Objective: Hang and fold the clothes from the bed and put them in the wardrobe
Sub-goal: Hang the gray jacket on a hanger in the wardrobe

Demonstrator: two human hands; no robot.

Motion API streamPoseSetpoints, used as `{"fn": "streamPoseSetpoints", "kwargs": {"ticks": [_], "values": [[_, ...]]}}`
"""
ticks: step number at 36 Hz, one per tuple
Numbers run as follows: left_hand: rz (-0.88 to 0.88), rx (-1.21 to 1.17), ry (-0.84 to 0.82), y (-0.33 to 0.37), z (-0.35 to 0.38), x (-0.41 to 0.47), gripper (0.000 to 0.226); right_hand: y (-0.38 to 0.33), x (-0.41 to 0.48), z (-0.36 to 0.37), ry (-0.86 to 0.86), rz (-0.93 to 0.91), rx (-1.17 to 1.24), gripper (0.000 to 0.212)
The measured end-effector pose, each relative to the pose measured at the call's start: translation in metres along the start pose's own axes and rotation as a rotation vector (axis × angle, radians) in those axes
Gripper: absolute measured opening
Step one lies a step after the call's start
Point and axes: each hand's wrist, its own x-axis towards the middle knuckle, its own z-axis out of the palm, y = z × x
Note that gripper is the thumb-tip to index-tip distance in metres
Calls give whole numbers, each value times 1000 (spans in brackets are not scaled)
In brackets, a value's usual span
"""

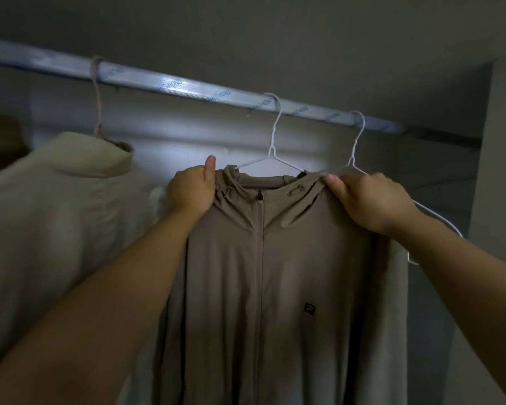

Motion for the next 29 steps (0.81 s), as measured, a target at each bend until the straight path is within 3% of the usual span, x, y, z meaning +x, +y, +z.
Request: {"fn": "streamPoseSetpoints", "kwargs": {"ticks": [2, 4, 10, 15, 23, 29], "values": [[-114, -66, 6, 10, -6, 5, 65, 1, -7, -6, -44, -2, 4, 69], [-114, -170, 29, 26, -13, 6, 62, 0, -15, -9, -64, -17, 32, 65], [247, -227, -55, 96, -35, -12, 35, -14, -41, -23, -94, -16, 181, 42], [130, -196, -269, 130, -43, -11, 34, -41, -59, -43, -97, -18, 381, 34], [-167, -287, -263, 128, -85, 5, 15, -111, -68, -41, -73, 73, 675, 32], [-234, -240, -210, 91, -124, 14, 12, -168, -62, -42, -101, 19, 763, 32]]}}
